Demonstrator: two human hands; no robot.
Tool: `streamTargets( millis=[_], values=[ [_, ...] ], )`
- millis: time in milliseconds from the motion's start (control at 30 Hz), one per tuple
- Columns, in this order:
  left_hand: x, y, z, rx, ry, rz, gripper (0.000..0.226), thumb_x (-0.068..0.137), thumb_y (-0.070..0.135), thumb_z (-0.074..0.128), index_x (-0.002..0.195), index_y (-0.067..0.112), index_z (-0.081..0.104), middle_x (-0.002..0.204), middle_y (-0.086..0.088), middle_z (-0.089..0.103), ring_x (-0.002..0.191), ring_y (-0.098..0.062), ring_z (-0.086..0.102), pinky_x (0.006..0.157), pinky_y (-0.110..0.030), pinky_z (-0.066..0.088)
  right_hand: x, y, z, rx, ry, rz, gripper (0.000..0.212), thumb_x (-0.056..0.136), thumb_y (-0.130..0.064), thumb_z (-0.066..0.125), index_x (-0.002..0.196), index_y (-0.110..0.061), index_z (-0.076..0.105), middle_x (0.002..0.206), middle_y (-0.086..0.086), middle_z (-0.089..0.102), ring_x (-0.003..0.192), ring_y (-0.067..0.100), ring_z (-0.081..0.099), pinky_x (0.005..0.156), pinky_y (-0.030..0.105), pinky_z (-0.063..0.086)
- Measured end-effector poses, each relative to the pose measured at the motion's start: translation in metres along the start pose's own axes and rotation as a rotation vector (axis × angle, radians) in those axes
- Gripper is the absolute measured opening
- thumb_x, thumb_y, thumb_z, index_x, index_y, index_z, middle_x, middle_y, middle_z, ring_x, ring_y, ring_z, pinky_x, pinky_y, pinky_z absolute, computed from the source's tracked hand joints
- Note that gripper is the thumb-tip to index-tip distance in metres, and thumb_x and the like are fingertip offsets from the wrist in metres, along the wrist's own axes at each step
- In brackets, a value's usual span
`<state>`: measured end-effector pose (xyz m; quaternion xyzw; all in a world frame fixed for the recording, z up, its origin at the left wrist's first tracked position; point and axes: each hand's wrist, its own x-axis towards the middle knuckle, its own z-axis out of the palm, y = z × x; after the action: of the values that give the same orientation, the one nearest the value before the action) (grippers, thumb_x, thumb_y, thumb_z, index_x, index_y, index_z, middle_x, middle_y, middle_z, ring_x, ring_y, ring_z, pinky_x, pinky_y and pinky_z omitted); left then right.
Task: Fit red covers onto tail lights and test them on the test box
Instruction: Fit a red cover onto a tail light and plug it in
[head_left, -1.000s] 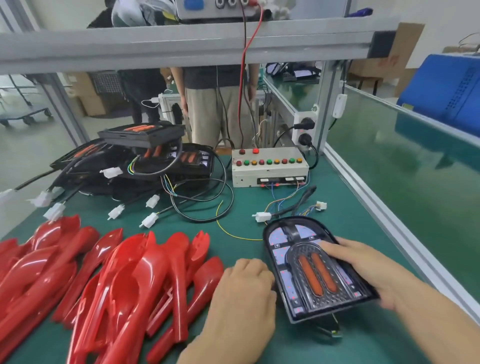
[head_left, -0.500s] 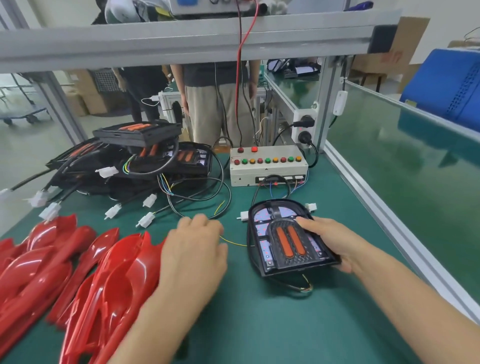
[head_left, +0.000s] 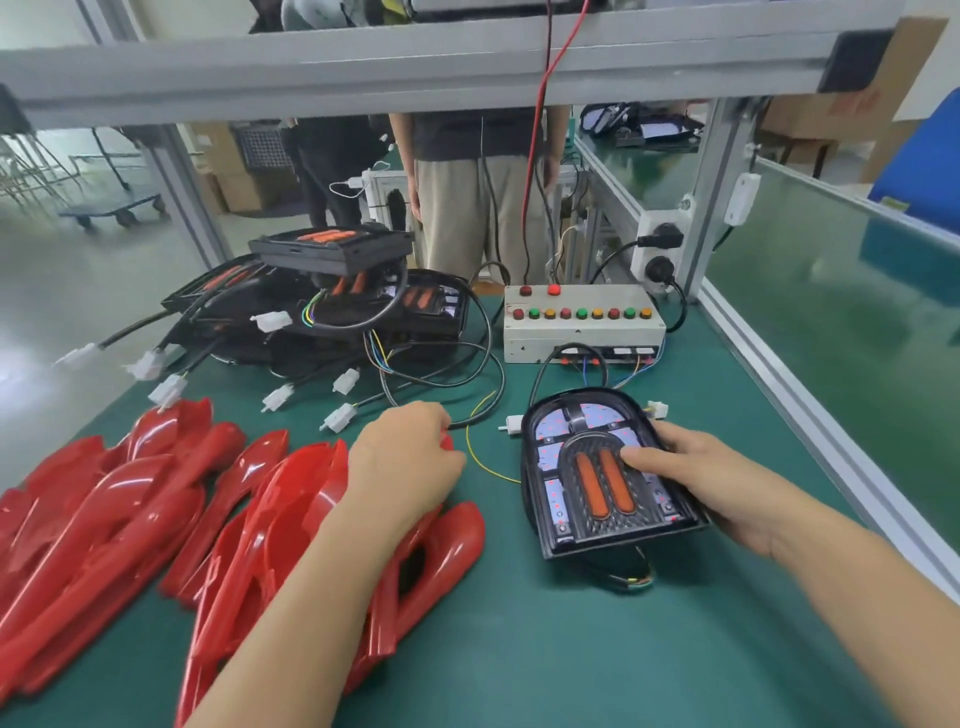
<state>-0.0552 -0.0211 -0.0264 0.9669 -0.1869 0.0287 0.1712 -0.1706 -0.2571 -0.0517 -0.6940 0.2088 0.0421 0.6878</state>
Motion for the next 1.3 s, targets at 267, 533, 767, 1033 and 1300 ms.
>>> streamTargets(
  millis=[267, 533, 767, 1033, 1300],
  values=[
    [0.016, -0.012, -0.004, -0.758, -0.063, -0.205, 0.018, 0.078, 0.008, 0.074, 0.095, 0.009, 0.069, 0.058, 0.008, 0.056, 0.043, 0.002, 0.047, 0.047, -0.011, 0.036, -0.004, -0.007, 0.005, -0.258, 0.139, -0.043, 0.031, 0.092, -0.028, 0.063, 0.123, -0.024, 0.061, 0.102, -0.008, 0.074, 0.090, 0.012, 0.071, 0.080, 0.026, 0.051],
    [0.027, -0.011, -0.023, -1.110, 0.300, -0.202, 0.017, 0.090, 0.003, 0.056, 0.097, 0.010, 0.069, 0.062, 0.004, 0.056, 0.044, 0.004, 0.047, 0.047, -0.008, 0.038, -0.020, -0.021, 0.025, -0.824, 0.326, -0.244, 0.033, 0.089, -0.041, 0.058, 0.118, -0.026, 0.057, 0.111, -0.004, 0.056, 0.109, 0.018, 0.050, 0.091, 0.031, 0.038],
    [0.031, 0.017, -0.050, -1.761, 0.456, -0.132, 0.025, 0.099, 0.005, 0.039, 0.103, 0.011, 0.063, 0.063, 0.002, 0.052, 0.053, -0.004, 0.047, 0.056, -0.015, 0.041, -0.038, -0.027, 0.065, -0.818, 0.401, -0.671, 0.057, 0.088, -0.052, 0.050, 0.138, -0.025, 0.049, 0.130, -0.013, 0.050, 0.118, 0.003, 0.038, 0.091, 0.011, 0.024],
    [0.030, 0.077, -0.032, -2.175, 0.014, -0.319, 0.020, 0.098, 0.011, 0.045, 0.106, 0.006, 0.063, 0.058, -0.002, 0.054, 0.049, -0.010, 0.051, 0.053, -0.023, 0.049, -0.053, -0.021, 0.083, -0.677, 0.238, -0.736, 0.058, 0.091, -0.052, 0.045, 0.145, -0.034, 0.034, 0.064, -0.009, 0.054, 0.059, 0.009, 0.048, 0.064, 0.029, 0.041],
    [0.055, 0.068, 0.028, -0.606, -0.157, -0.079, 0.035, 0.088, 0.010, 0.052, 0.123, 0.009, 0.057, 0.124, -0.013, 0.056, 0.103, -0.029, 0.058, 0.092, -0.033, 0.045, -0.078, -0.016, 0.020, -1.119, 0.506, -0.470, 0.044, 0.093, -0.050, 0.021, 0.121, -0.036, 0.052, 0.056, -0.008, 0.047, 0.060, 0.016, 0.051, 0.056, 0.033, 0.036]
  ],
)
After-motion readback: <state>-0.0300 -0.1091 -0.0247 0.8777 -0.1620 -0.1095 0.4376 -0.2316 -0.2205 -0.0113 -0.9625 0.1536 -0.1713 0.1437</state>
